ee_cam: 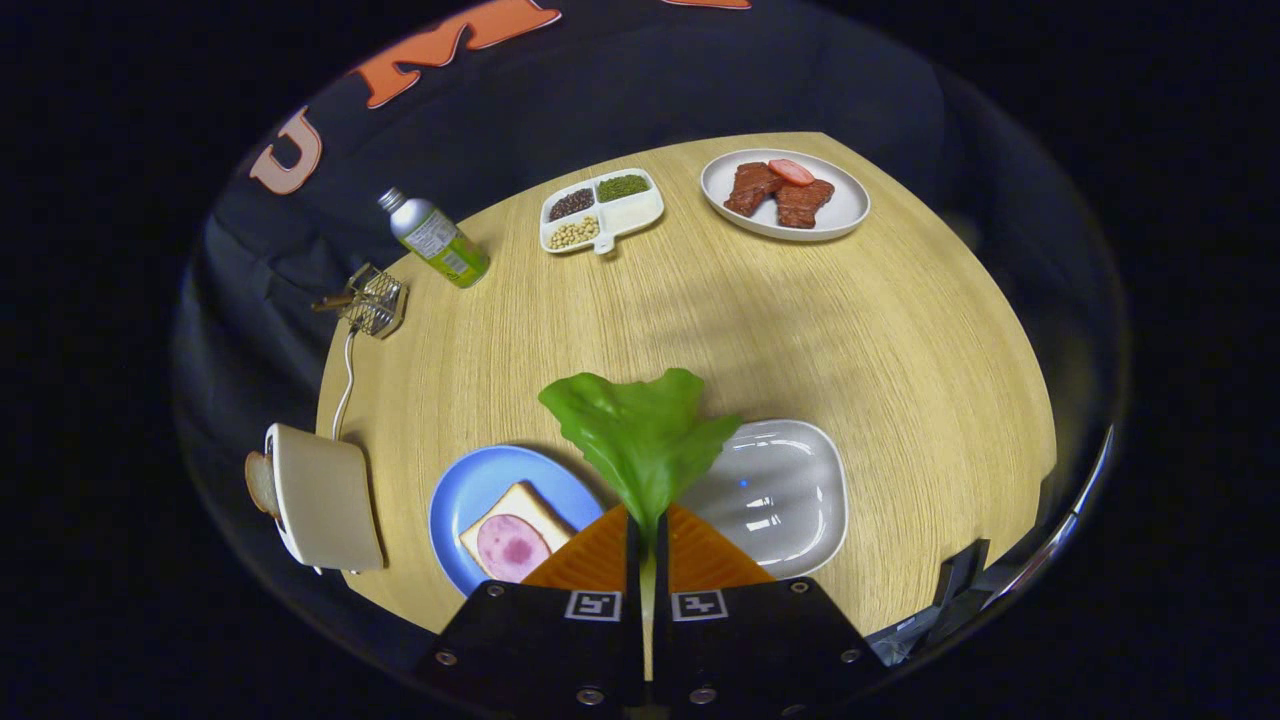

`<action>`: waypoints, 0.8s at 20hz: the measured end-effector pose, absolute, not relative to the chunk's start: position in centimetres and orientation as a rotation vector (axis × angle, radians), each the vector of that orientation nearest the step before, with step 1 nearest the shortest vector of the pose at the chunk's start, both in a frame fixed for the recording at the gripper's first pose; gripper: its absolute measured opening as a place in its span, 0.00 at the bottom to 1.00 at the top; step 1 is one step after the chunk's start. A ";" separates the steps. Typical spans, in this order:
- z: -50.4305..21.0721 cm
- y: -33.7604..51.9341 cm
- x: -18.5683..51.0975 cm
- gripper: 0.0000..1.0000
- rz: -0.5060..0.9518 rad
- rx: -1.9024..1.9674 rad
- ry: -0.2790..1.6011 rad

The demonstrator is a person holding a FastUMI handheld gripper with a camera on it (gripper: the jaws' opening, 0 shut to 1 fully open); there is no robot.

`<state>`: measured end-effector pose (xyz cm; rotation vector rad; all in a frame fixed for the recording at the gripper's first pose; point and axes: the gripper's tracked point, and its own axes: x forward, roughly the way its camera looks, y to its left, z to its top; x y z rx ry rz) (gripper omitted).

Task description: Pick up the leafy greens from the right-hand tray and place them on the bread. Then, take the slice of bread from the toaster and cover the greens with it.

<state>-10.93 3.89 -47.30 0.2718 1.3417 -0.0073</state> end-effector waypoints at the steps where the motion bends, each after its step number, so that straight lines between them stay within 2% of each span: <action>1: -47.3 4.8 -11.2 0.04 0.013 0.268 1.346; 9: -48.1 11.2 -12.4 0.06 0.161 0.219 1.391; 16: -49.9 14.2 -13.9 0.12 0.250 0.146 1.433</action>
